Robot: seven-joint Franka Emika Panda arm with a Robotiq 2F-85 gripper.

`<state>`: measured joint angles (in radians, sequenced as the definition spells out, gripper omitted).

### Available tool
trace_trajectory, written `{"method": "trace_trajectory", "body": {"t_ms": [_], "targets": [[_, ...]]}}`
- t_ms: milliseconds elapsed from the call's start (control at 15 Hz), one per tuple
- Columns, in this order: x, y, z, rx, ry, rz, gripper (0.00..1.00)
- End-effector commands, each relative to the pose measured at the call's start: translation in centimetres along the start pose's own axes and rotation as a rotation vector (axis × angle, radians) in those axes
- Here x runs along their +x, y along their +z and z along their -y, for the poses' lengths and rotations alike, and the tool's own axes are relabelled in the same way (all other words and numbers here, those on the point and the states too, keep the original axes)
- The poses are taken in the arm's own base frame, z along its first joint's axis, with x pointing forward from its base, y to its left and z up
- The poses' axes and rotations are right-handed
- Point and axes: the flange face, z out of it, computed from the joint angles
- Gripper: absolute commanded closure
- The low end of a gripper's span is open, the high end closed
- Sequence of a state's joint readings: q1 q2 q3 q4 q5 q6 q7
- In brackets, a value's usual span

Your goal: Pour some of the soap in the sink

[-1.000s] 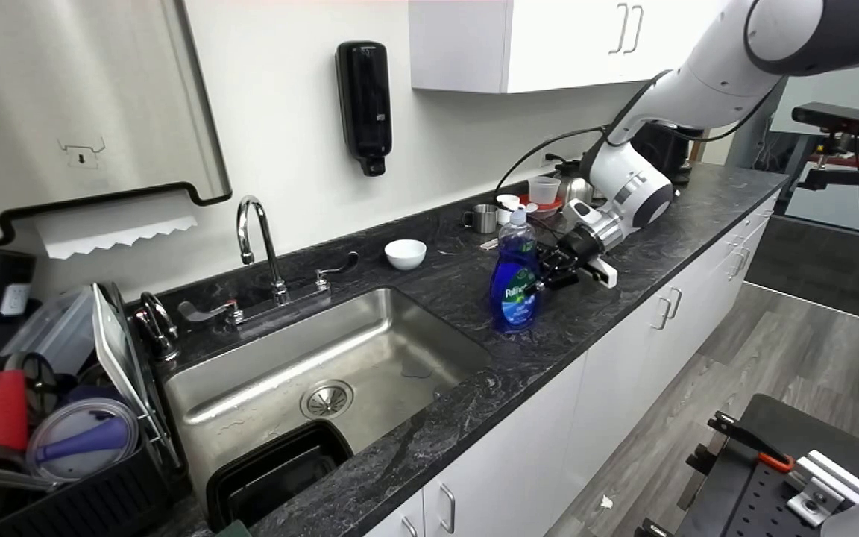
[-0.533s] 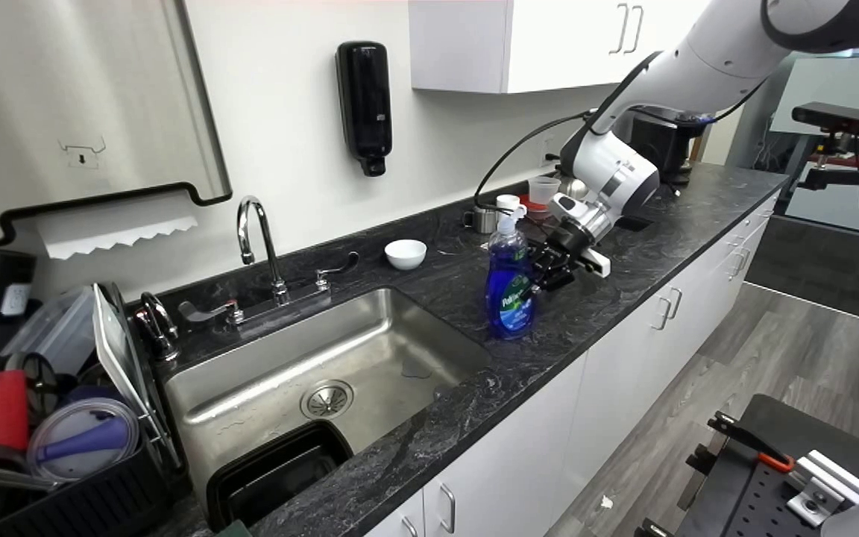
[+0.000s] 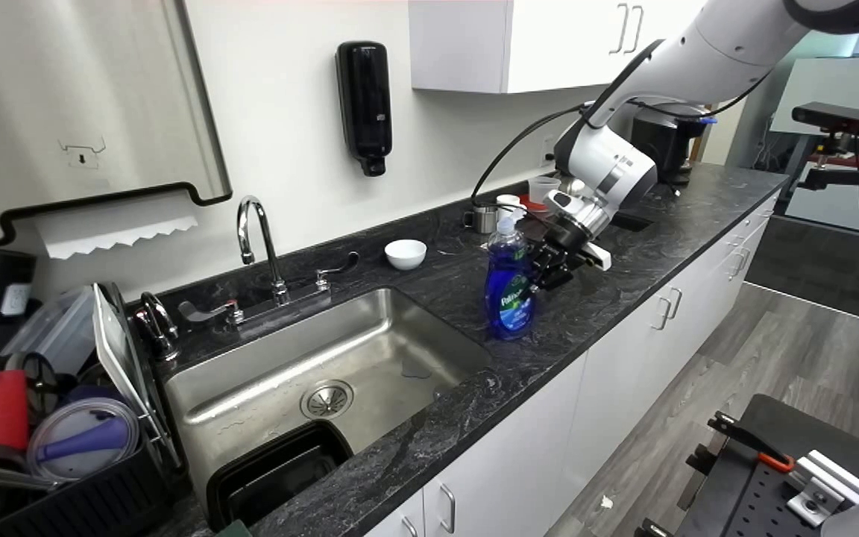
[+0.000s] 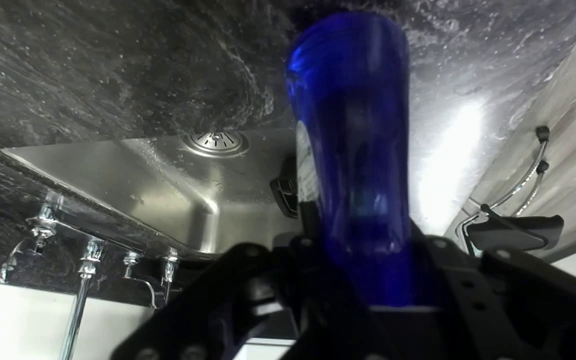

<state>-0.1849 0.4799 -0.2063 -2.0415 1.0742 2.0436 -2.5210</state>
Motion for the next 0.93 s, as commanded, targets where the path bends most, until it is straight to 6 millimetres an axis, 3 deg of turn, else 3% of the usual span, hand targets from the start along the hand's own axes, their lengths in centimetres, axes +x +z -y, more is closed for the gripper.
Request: {"method": "trace_trajectory", "body": {"t_ms": [0,867], "targets": [[-0.4,1.2,0.4,-0.007,0.039,0.139,0.89],[2.5,2.6,-0.4,0.024,0.074,0.242,0.89]]}}
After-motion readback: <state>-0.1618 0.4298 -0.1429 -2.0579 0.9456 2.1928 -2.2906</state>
